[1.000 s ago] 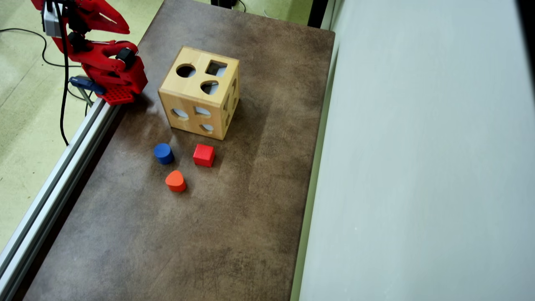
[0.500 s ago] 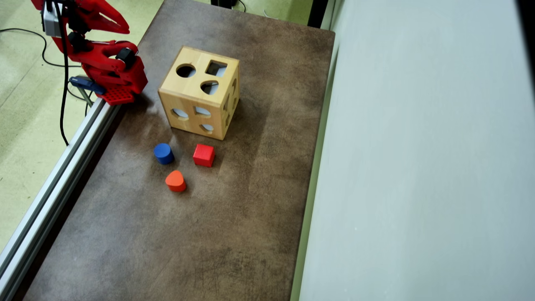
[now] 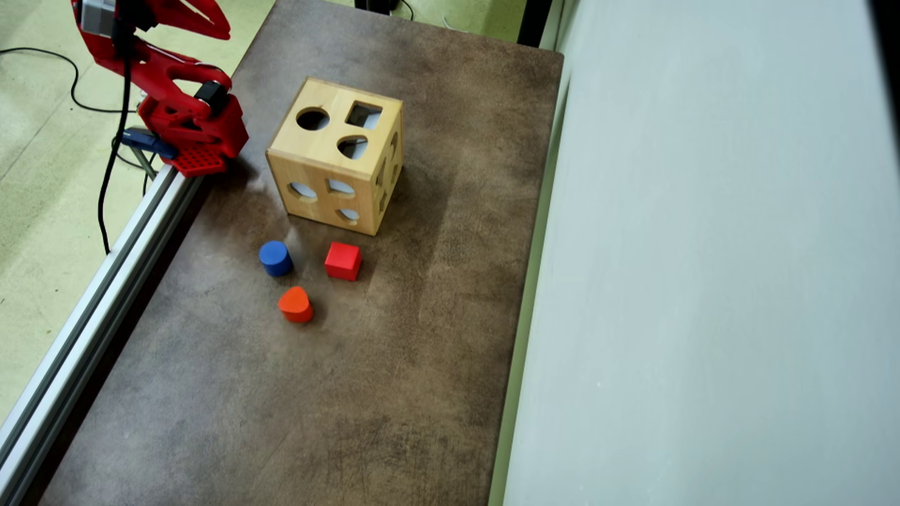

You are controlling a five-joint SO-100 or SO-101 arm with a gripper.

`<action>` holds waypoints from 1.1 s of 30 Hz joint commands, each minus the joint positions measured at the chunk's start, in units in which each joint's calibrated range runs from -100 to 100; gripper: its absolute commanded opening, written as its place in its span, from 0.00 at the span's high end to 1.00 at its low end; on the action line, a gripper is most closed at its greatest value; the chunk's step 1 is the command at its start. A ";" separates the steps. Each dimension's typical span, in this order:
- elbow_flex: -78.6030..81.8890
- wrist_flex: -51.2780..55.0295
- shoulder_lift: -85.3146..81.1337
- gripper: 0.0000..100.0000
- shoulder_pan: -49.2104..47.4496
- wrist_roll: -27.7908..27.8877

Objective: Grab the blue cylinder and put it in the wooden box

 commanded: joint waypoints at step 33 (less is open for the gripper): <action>30.36 -17.12 34.99 0.96 31.15 17.14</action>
